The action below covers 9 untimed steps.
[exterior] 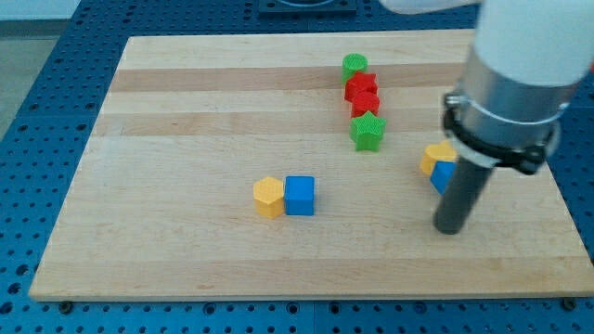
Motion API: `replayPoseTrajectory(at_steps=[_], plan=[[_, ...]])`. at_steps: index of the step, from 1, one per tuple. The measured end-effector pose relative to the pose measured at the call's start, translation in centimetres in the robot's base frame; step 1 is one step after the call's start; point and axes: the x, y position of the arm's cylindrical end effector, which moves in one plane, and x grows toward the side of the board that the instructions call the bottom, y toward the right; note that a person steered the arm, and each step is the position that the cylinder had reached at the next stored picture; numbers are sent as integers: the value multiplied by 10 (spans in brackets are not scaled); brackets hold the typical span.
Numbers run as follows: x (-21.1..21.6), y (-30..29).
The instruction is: Move the yellow heart to the right of the blue cube
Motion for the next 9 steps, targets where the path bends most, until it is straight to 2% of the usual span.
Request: replayPoseTrajectory(at_steps=[3, 5, 9], plan=[[-49, 48], [-86, 47], [-90, -32]])
